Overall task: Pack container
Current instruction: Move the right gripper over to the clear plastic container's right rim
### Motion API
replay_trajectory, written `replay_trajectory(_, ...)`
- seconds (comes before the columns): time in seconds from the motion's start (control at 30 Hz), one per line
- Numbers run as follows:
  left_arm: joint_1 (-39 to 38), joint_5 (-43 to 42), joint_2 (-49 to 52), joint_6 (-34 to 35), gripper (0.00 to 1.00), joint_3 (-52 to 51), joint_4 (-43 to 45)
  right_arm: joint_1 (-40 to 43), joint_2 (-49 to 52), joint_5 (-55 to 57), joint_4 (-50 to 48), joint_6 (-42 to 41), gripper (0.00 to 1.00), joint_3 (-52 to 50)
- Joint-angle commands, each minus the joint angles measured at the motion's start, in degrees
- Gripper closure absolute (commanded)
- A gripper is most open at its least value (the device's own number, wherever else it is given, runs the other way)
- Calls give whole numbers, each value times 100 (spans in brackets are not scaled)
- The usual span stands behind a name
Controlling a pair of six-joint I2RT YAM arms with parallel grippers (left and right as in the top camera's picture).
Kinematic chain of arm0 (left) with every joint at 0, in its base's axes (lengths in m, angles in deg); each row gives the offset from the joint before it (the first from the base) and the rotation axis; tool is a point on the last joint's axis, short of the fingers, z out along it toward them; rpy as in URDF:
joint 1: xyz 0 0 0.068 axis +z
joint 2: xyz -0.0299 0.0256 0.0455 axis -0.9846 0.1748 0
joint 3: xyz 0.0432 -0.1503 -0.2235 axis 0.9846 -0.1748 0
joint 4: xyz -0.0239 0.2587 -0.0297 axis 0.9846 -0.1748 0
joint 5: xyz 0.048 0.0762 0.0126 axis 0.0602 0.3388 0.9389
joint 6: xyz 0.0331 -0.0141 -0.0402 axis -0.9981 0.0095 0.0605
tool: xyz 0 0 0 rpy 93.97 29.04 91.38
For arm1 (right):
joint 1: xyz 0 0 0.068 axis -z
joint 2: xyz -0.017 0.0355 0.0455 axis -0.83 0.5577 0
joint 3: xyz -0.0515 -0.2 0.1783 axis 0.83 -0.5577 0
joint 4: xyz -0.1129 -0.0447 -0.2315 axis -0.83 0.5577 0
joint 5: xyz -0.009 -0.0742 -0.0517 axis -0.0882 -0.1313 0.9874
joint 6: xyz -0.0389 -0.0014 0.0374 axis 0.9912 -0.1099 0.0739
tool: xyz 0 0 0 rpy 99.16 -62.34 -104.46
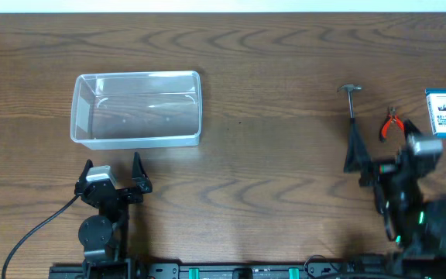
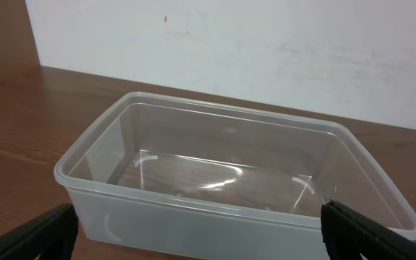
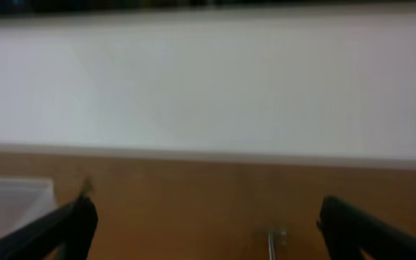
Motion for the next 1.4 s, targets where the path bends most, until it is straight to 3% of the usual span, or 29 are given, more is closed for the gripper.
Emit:
replay_trajectory(0.0,35,94,-35,-31,2,-59,-271,42,1320,-654,940,52,1,1224)
replay_trajectory(0.1,35,94,-35,-31,2,-59,-271,42,2376,-1384,2271,-55,1,2404)
replay_trajectory(0.33,35,94,-35,-31,2,-59,-273,-13,3180,-2350,1987,-455,1,3045)
replay_trajectory(0.6,35,94,-35,-31,2,-59,-271,-966,4590,-1451,2105,-555,1,4358)
replay_trajectory(0.8,35,94,-35,-31,2,-59,-273,-1832,6011,-105,3042,-457,1,5845)
replay_trajectory(0.9,35,94,-35,-31,2,-59,-271,-2153,6655,-2,3748,39,1,6575)
replay_trajectory(1.1,35,94,-35,-31,2,-59,-273,-2481,7049,-59,4138,70,1,6581)
replay_trajectory(1.37,35,94,-35,-31,2,-59,-273,-2815,7184,-44,3373,-579,1,6599)
